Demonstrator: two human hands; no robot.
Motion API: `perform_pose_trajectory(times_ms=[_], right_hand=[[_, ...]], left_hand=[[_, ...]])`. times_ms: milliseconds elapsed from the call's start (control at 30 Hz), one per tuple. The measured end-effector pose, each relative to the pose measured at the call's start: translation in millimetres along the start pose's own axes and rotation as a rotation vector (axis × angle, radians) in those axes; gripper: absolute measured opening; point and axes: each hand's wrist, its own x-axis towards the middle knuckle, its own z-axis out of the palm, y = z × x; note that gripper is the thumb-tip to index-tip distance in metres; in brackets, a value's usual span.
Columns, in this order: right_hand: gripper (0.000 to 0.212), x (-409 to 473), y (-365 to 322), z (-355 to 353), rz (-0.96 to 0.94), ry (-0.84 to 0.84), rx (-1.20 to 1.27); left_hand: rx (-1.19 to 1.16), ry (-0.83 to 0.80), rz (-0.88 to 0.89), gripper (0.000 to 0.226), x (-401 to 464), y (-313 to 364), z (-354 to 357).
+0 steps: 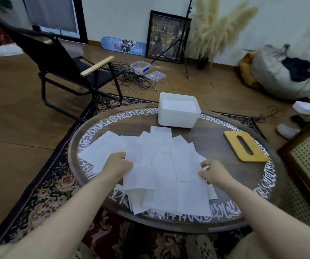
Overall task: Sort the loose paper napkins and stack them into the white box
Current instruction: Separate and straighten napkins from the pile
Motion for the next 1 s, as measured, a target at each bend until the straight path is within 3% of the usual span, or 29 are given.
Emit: perform_pose_trajectory(times_ms=[100,200,300,433,533,633,833,1000], right_hand=[[0.045,2,6,0,-0.039,-0.029,0.050],[0.054,7,7,4,-0.073,-0.007,0.095],[0.047,12,4,6,-0.088,0.080,0.090],[0.005,17,0,2,-0.033,0.136,0.117],[0.014,21,0,-2,0.016,0.125,0.174],[0.003,14,-5,-10,0.015,0.111,0.291],[0.008,-30,-24,-34,-0.124,0.044,0.634],[0.005,-47,-34,-27,-0.114,-0.079,0.714]], left_hand=[[0.008,-0.020,-0.013,0.013,-1,3,10],[-0.008,-0.038,-0.014,0.016,-3,6,17],[-0.029,-0.056,-0.033,0.016,-5,10,20],[-0.050,-0.090,-0.044,0.017,-7,11,23],[-0.043,-0.083,-0.043,0.017,-7,9,25],[-0.051,-0.069,-0.036,0.020,-10,11,26],[-0.098,-0.090,-0.039,0.024,-11,14,32],[-0.223,-0.166,-0.080,0.024,-20,22,39]])
